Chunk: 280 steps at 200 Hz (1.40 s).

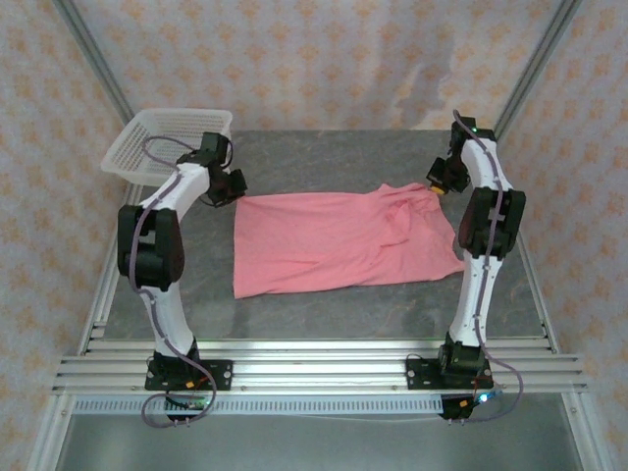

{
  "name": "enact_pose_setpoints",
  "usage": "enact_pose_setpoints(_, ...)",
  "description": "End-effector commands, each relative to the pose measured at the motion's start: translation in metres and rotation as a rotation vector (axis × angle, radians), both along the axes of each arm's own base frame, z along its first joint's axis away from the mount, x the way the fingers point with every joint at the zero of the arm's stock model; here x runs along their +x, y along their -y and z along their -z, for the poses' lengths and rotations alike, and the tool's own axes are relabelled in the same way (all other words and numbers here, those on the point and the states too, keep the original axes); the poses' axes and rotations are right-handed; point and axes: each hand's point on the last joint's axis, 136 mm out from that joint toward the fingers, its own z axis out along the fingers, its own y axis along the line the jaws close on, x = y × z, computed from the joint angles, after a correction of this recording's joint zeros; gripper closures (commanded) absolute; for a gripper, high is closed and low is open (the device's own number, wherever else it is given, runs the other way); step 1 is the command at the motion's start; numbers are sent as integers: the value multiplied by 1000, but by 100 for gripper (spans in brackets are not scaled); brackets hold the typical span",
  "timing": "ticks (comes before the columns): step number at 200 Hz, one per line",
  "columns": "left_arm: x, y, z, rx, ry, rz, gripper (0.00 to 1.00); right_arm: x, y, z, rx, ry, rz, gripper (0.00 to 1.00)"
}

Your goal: Fold the inside-out t-shirt

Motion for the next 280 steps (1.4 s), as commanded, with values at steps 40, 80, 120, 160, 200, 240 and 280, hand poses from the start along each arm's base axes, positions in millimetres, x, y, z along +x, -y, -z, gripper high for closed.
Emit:
enact_pose_setpoints(40,-44,-24,0,-12,-24,-132,100,-19,7,-34,-33,80,19,100)
enact_pose_setpoints(80,-61,-24,-10,-5,-22,-123,100,-33,9,-59,-49,123,40,100)
enact_pose_setpoints(120,-96,-9,13,-90,-18,-130,100,-89,22,-26,-114,32,98,100)
enact_pose_setpoints(160,-119,16,29,-95,-39,-60,100,-106,33,-22,-133,-19,125,100)
enact_pose_setpoints(200,-121,14,20,-79,-25,-56,100,-109,39,-61,-184,57,131,100)
enact_pose_setpoints(240,-130,10,29,-59,-51,-63,100,-155,27,-16,-141,-36,170,100)
enact_pose_setpoints(280,-148,6,60,-39,-112,-76,97,-197,19,31,-119,-156,206,92)
